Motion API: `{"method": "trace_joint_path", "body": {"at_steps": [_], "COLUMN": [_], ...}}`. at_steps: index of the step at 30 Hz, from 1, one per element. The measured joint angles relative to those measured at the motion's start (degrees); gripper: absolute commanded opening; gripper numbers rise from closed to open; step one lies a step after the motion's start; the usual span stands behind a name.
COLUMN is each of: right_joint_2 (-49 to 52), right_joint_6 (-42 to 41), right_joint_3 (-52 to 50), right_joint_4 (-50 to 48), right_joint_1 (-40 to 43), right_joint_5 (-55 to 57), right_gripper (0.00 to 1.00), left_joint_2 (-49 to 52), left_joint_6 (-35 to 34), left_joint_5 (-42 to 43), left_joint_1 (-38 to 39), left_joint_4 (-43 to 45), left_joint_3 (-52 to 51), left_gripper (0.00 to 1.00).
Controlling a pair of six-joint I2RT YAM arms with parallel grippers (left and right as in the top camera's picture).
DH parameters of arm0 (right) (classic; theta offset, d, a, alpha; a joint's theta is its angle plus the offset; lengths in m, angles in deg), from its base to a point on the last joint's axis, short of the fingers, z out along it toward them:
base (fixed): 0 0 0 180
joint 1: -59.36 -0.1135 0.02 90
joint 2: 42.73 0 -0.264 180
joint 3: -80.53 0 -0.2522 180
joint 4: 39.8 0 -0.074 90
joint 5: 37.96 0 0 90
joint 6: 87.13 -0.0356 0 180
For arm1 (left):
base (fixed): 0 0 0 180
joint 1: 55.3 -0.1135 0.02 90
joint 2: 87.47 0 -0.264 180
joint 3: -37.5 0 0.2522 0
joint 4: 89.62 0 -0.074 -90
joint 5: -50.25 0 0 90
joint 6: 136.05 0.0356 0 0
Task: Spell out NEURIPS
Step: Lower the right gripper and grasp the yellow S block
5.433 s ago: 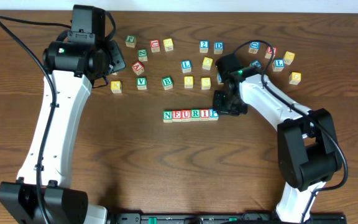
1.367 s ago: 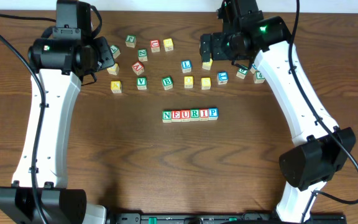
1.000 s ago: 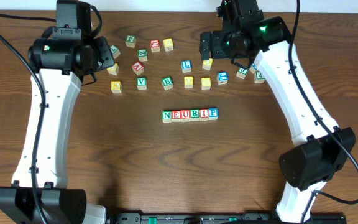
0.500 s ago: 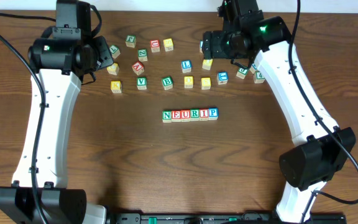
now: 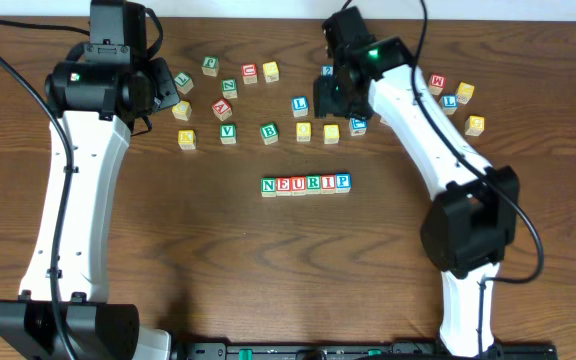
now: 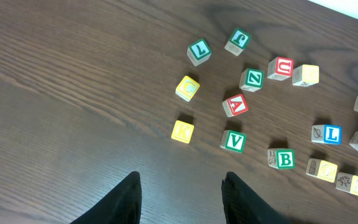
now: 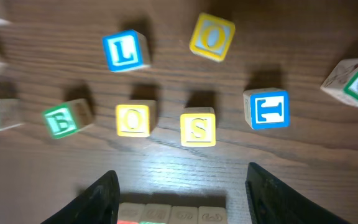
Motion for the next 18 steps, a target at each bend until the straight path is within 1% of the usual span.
{"method": "trace_joint_path", "body": {"at_steps": [7,11,18], "right_joint_2": [2.8,4.0,8.8], "right_joint_6": [-0.9,-1.3,-1.5], "right_joint_3": [-0.1,-0.1,-0.2], "right_joint_4": [0.3,0.1,-1.3], "right_joint_1": [0.0,0.0,0.0], "right_joint_5": [1.2,1.8,2.1], "right_gripper": [0.57,0.52,0.49], "left_joint_2": [0.0,0.0,0.0], "left_joint_6": [0.0,0.0,0.0], "left_joint_5": [0.0,0.0,0.0], "left_joint_1": [0.0,0.0,0.0], "left_joint_4": [0.0,0.0,0.0], "left_joint_3": [0.0,0.0,0.0], "left_gripper": [0.42,0.42,0.42]}}
